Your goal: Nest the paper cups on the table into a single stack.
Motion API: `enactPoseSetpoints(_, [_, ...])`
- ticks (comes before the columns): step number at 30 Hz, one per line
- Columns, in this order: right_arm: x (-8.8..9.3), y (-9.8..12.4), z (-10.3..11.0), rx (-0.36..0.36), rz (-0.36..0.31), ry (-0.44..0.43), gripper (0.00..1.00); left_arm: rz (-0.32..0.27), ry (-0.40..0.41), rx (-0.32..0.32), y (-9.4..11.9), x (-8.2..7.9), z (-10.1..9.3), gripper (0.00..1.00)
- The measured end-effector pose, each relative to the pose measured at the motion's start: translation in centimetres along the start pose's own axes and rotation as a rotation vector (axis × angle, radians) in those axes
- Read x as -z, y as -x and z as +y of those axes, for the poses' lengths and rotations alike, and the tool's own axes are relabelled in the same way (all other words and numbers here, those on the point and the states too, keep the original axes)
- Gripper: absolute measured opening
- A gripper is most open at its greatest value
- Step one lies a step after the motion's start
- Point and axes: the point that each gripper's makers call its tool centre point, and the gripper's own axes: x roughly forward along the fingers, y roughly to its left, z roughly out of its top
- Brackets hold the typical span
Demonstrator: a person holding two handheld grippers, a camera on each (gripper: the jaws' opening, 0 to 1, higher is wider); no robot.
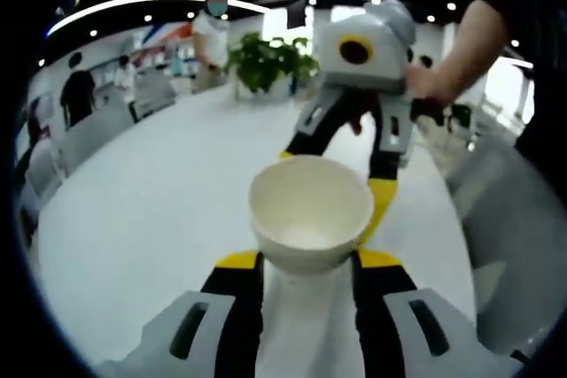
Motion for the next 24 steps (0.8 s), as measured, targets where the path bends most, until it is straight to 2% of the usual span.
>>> enactPoseSetpoints(12, [0.5, -0.7, -2.3, -0.005, -0.006, -0.012, 0.41, 0.001, 0.022, -0.009, -1.1, 0.2, 2.1, 0.37])
enactPoseSetpoints(17, [1.0, -1.2, -2.3, -0.002, -0.006, -0.017, 0.41, 0.025, 0.029, -0.008, -1.4, 0.8, 2.2, 0.37])
enactPoseSetpoints(20, [1.0, -1.3, -2.7, 0.002, -0.034, -0.044, 0.41, 0.020, 0.027, -0.013, -1.4, 0.9, 2.5, 0.37])
enactPoseSetpoints(24, [0.9, -1.3, -2.5, 0.004, -0.034, -0.037, 0.41, 0.022, 0.036, -0.010, -1.5, 1.1, 2.4, 0.37])
